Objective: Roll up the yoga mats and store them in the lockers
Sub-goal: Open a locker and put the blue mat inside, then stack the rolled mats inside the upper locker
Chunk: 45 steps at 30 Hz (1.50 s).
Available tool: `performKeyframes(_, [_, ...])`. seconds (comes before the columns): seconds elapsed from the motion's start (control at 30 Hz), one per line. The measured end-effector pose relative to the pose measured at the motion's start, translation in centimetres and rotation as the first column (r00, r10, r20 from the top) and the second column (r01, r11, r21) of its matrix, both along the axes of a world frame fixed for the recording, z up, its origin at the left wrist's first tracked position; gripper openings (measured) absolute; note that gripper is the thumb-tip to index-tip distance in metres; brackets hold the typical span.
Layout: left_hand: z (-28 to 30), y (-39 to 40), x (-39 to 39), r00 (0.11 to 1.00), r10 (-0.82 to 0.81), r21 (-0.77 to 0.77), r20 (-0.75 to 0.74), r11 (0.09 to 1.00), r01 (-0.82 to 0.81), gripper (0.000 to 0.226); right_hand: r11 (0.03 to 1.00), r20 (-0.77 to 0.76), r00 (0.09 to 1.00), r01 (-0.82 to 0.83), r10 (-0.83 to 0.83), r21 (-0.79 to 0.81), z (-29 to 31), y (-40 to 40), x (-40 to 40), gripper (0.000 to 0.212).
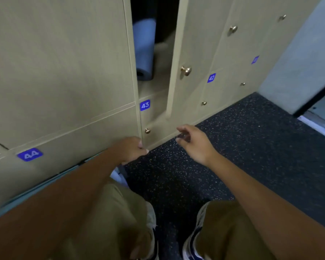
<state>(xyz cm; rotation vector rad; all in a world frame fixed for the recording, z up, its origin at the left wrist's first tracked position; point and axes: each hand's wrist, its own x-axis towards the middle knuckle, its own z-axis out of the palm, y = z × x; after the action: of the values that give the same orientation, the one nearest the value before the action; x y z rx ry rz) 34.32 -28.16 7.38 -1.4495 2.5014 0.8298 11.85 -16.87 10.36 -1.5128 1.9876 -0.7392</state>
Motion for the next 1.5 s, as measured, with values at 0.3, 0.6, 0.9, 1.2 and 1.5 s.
performKeyframes(0.3, [-6.1,-5.2,12.5,0.953,0.184,0.098,0.239,0.972,-0.212,0.05,0.976,0.012,0.99,-0.143,0.143,0.165,-4.1,-2.9,1.1,0.026])
performKeyframes(0.6, [-16.1,0.8,15.0,0.953,0.088,0.122,0.291,0.984,-0.128,0.077,0.933,0.026,0.969,-0.245,0.248,0.265,-6.5,-4.6,3.3,0.032])
performKeyframes(0.9, [-17.0,2.4,16.5,0.935,0.191,0.014,0.299,0.979,-0.204,0.082,0.924,0.015,0.97,-0.234,0.241,0.302,-6.4,-4.6,4.2,0.033])
performKeyframes(1.2, [-8.8,3.1,19.0,0.947,0.317,-0.031,-0.055,0.947,-0.319,0.098,0.96,0.133,0.967,-0.237,0.219,0.146,-3.3,-5.6,7.8,0.025])
performKeyframes(1.5, [4.5,4.6,22.4,0.795,0.475,-0.107,-0.378,0.83,-0.547,0.09,0.95,0.125,0.942,-0.308,0.312,-0.051,4.4,-5.2,12.8,0.021])
